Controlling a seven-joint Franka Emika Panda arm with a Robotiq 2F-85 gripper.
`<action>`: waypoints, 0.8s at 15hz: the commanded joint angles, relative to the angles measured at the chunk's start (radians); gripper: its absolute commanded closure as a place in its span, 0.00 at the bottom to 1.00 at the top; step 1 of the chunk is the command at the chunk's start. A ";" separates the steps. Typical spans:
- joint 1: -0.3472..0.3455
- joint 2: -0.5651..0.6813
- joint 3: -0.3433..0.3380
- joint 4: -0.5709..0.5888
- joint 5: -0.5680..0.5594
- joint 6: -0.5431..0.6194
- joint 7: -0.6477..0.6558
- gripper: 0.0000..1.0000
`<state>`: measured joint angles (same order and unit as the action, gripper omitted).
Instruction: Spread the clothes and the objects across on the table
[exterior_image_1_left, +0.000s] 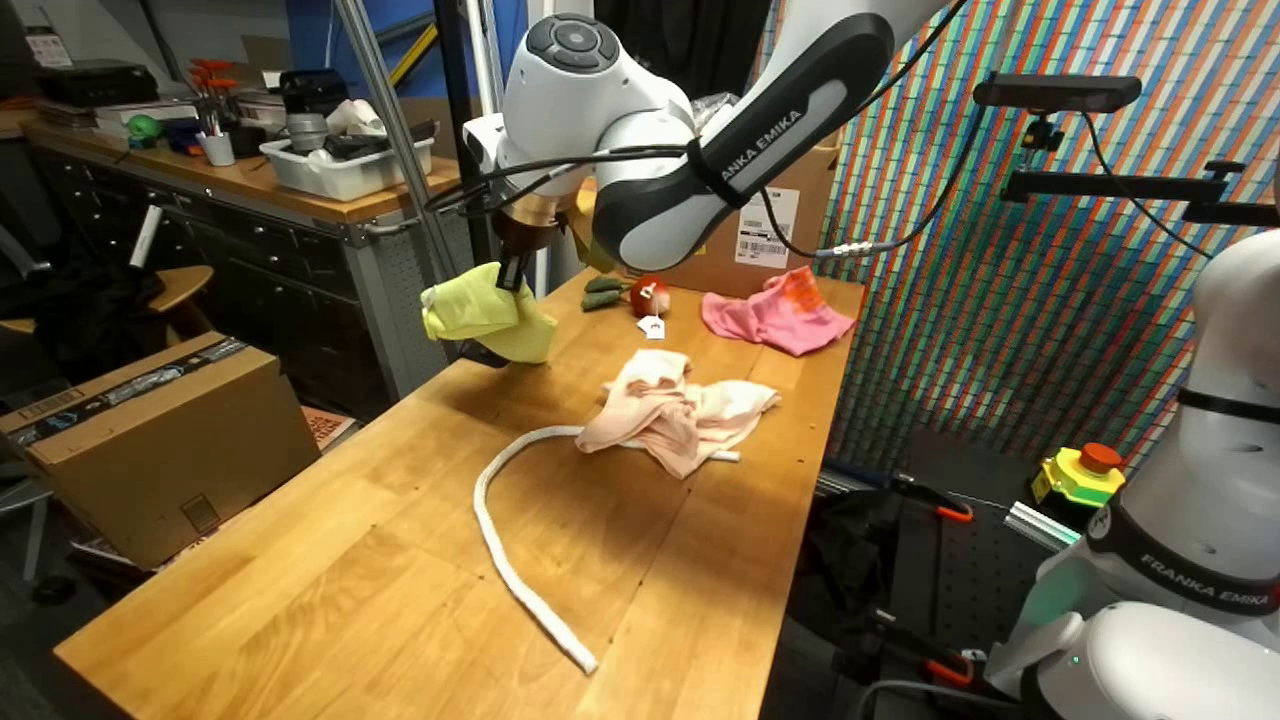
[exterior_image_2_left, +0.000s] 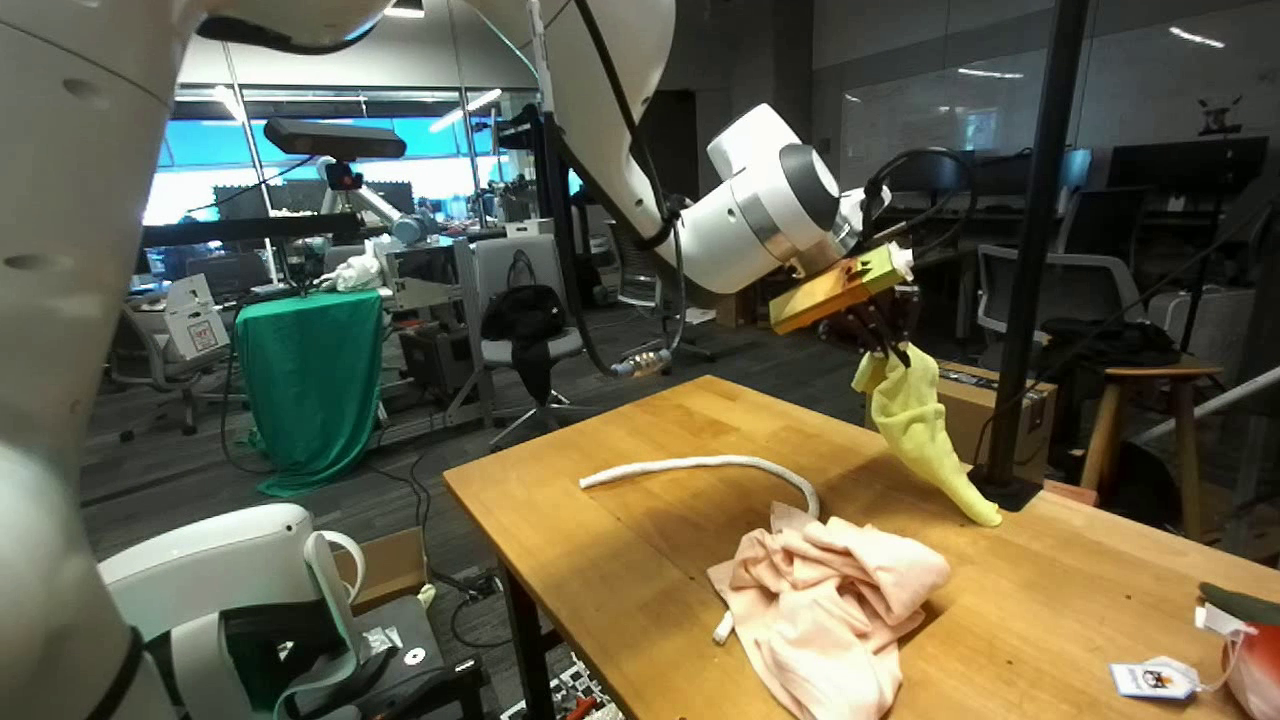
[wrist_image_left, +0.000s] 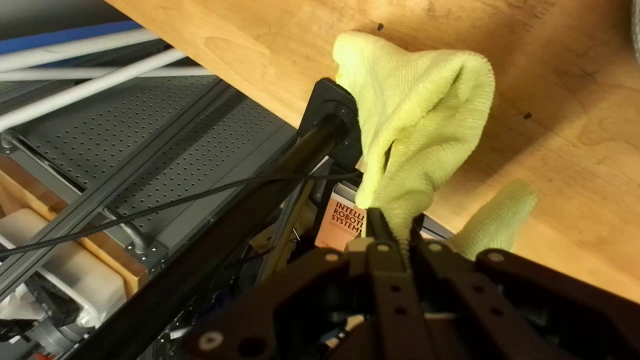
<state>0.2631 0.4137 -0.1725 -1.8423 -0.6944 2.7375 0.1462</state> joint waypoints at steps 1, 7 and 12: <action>0.040 -0.059 -0.027 -0.024 -0.051 -0.017 0.070 0.98; 0.024 -0.122 0.062 -0.008 -0.037 -0.229 0.043 0.98; 0.003 -0.176 0.166 0.039 0.022 -0.531 -0.031 0.98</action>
<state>0.2917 0.2803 -0.0686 -1.8318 -0.7116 2.3422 0.1788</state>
